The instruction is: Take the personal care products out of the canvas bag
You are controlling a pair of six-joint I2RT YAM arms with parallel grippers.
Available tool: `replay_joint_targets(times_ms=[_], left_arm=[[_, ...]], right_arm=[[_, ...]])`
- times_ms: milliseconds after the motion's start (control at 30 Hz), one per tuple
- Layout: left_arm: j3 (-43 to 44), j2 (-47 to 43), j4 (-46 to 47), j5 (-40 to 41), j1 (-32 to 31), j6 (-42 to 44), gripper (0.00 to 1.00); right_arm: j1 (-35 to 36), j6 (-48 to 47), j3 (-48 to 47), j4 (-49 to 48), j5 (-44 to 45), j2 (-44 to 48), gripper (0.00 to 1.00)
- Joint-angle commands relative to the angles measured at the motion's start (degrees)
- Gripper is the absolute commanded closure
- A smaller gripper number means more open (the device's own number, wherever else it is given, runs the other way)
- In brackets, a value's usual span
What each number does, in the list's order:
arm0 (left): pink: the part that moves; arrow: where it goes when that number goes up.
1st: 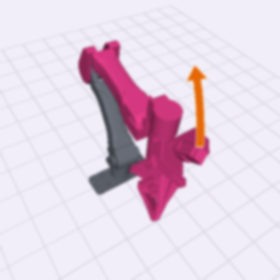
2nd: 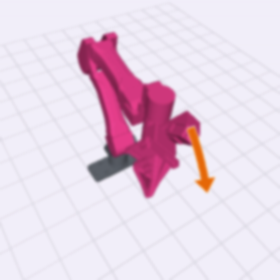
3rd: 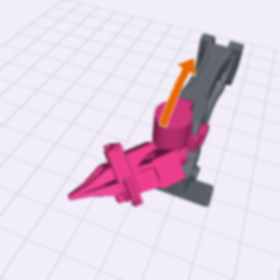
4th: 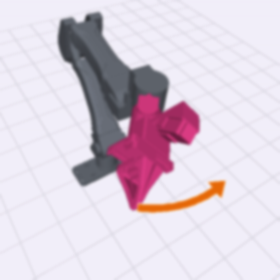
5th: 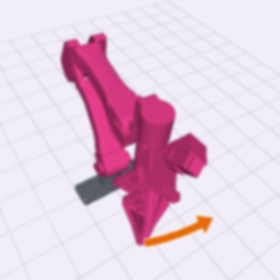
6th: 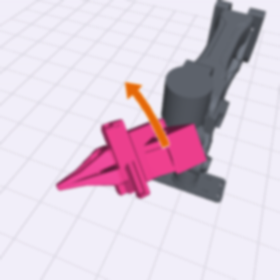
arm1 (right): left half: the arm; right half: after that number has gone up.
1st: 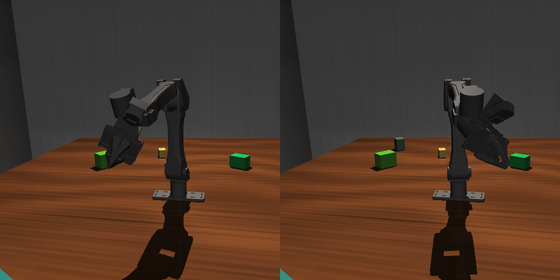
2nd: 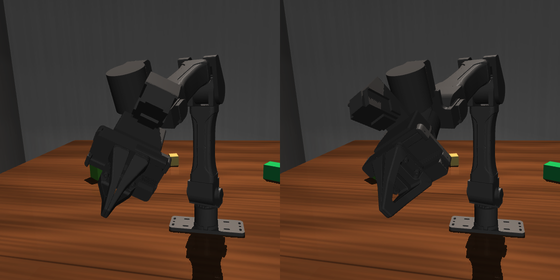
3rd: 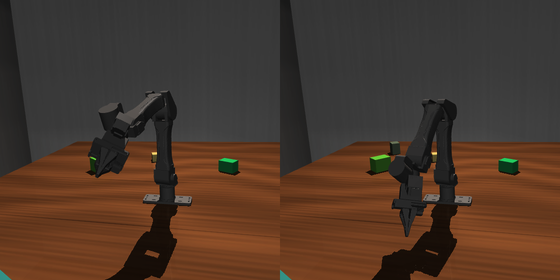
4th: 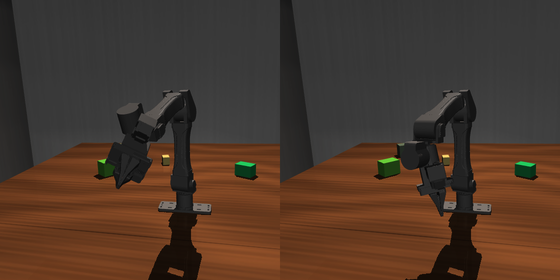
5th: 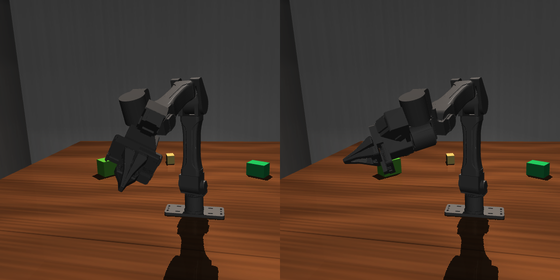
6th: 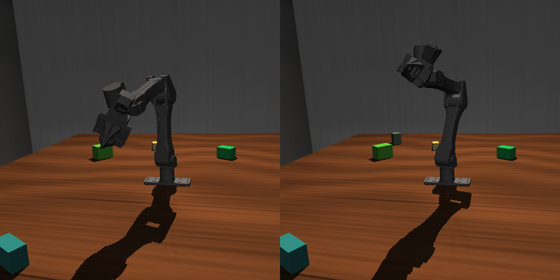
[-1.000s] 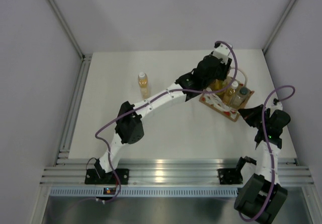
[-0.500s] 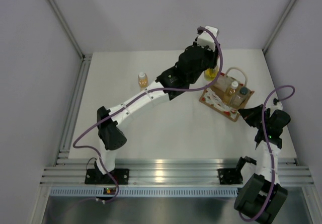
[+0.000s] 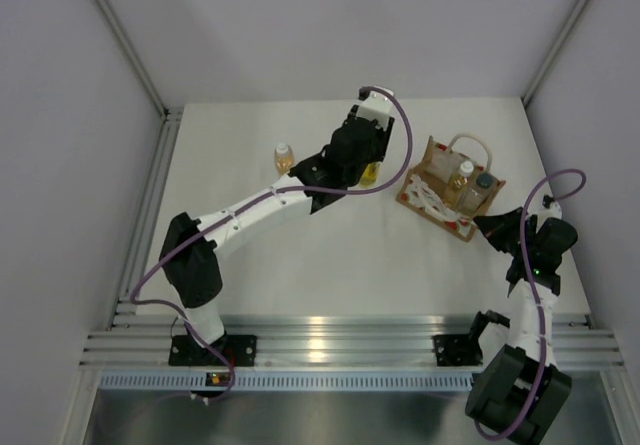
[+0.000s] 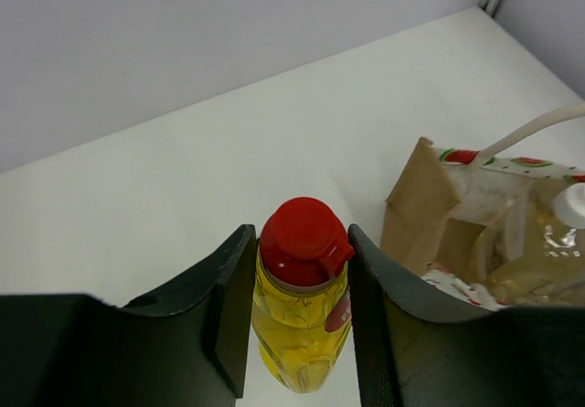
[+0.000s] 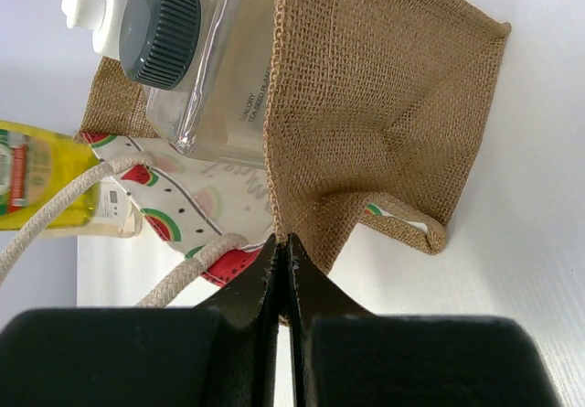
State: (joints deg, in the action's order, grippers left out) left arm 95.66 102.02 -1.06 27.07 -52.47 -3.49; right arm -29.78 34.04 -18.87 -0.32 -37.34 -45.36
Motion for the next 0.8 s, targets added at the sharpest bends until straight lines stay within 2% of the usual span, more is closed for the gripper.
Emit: replay_joint_targets(times_ms=[0,367,767], left_arm=[[-3.5,-6.7,14.8,1.9,3.1,-1.7,1.00],[-19.4,-7.4,24.9,-1.8,12.1,-8.6,1.00],[-24.7,-6.4,29.1,-0.5,14.8,-7.9,1.00]], right_arm=[[0.4,-2.0,-1.3,4.9,0.4,0.4,1.00],[0.4,-2.2,-1.1,4.9,0.5,0.3,1.00],[0.4,-2.2,-1.0,5.0,0.4,0.3,1.00]])
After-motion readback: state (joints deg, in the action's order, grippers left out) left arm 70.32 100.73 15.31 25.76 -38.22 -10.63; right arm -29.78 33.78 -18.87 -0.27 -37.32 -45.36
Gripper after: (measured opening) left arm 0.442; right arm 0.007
